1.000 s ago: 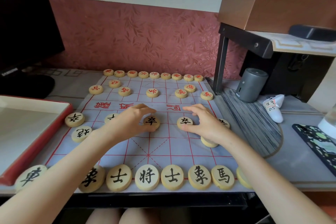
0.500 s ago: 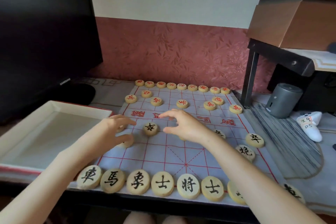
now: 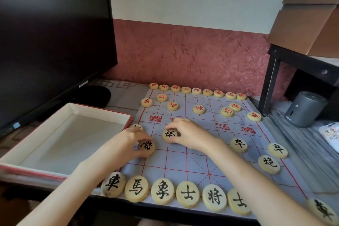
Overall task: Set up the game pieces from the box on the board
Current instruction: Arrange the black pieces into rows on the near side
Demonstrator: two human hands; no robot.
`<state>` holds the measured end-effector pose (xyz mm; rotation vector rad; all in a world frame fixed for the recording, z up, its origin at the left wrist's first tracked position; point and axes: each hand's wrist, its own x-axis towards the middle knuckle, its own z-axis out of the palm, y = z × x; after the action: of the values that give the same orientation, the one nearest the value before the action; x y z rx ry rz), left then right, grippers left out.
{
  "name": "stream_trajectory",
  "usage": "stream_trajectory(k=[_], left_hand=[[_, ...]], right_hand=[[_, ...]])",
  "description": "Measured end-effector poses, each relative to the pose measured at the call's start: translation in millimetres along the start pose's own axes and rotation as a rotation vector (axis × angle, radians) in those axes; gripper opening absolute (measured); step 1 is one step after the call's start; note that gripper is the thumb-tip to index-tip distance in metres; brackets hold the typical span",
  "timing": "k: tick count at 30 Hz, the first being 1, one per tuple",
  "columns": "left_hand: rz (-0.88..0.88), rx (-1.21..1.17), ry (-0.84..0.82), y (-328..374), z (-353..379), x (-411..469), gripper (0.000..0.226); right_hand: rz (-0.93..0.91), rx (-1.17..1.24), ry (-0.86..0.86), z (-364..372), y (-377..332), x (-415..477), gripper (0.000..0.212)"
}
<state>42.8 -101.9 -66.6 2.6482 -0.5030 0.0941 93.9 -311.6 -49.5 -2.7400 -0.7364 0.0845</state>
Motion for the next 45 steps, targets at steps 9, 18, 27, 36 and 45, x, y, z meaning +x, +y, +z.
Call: stream_trajectory(k=[9, 18, 27, 36, 45], left_hand=[[-0.080, 0.090, 0.262, 6.3, 12.2, 9.2, 0.099], [0.134, -0.028, -0.059, 1.3, -10.2, 1.8, 0.050], [0.011, 0.082, -0.017, 3.8, -2.0, -0.9, 0.054], [-0.010, 0.057, 0.021, 4.8, 0.3, -5.6, 0.054], [-0.003, 0.021, 0.028, 4.0, 1.2, -9.3, 0.051]], right_hand=[[0.128, -0.114, 0.192, 6.9, -12.3, -2.6, 0.068], [-0.050, 0.105, -0.092, -7.5, -1.0, -3.1, 0.054], [0.045, 0.126, 0.024, 5.2, -3.5, 0.1, 0.053], [0.067, 0.138, 0.037, 8.6, -5.0, -0.6, 0.050], [0.071, 0.144, 0.040, 8.9, -4.8, -0.5, 0.048]])
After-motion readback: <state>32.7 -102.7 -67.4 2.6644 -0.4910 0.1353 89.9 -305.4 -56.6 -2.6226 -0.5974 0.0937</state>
